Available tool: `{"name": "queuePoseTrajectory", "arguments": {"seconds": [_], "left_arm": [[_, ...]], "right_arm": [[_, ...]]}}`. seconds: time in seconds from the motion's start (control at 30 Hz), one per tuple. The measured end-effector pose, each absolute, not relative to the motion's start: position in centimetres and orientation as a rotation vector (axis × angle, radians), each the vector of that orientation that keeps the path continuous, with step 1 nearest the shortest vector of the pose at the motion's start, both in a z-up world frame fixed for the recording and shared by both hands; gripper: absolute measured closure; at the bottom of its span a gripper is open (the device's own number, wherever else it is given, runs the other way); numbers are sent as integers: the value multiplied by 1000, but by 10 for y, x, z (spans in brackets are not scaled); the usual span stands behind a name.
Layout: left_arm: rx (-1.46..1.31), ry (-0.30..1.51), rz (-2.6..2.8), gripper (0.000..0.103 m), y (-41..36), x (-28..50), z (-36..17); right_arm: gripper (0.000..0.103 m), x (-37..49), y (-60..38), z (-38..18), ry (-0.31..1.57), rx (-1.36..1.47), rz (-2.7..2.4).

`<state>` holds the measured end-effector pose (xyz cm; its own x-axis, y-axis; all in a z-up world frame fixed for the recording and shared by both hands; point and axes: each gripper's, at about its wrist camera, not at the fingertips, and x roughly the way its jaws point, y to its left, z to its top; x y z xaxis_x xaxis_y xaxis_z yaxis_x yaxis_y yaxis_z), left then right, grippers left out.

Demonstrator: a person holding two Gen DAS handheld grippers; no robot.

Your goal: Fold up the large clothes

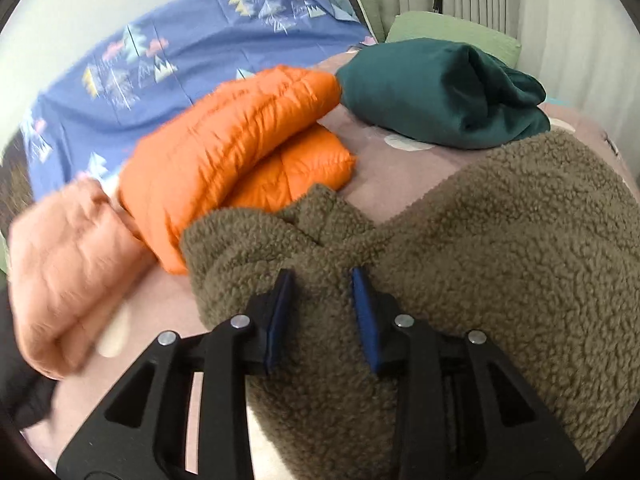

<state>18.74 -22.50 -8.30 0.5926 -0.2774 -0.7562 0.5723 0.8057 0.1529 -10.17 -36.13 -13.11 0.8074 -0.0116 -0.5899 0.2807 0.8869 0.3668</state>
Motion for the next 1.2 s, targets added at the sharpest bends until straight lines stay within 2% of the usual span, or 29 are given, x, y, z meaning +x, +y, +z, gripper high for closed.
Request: {"name": "queuePoseTrajectory", "arguments": {"seconds": [0.03, 0.1, 0.17, 0.27, 0.47, 0.57, 0.7, 0.8, 0.97, 1.2], "left_arm": [[418, 771, -492, 70, -223, 182, -75], [425, 730, -431, 54, -215, 170, -59], [392, 680, -437, 52, -200, 142, -36], [368, 600, -527, 39, -172, 80, -15], [384, 587, -699, 27, -134, -50, -28], [460, 587, -782, 22, -147, -104, -49], [604, 571, -685, 22, -184, -115, -80], [611, 578, -580, 22, -197, -100, -95], [524, 664, -560, 19, -185, -77, -100], [527, 691, -530, 18, -162, -70, -107]], "right_arm": [[41, -103, -363, -132, 619, 473, -153], [41, -103, -364, -132, 617, 478, -156], [41, -104, -363, -133, 612, 482, -158], [40, -103, -361, -132, 610, 477, -164], [40, -104, -360, -132, 606, 475, -166], [40, -105, -360, -131, 602, 475, -171], [40, -107, -359, -132, 599, 474, -171], [40, -108, -358, -131, 599, 468, -171], [39, -107, -358, -132, 597, 467, -168], [38, -105, -357, -130, 604, 454, -161]]}}
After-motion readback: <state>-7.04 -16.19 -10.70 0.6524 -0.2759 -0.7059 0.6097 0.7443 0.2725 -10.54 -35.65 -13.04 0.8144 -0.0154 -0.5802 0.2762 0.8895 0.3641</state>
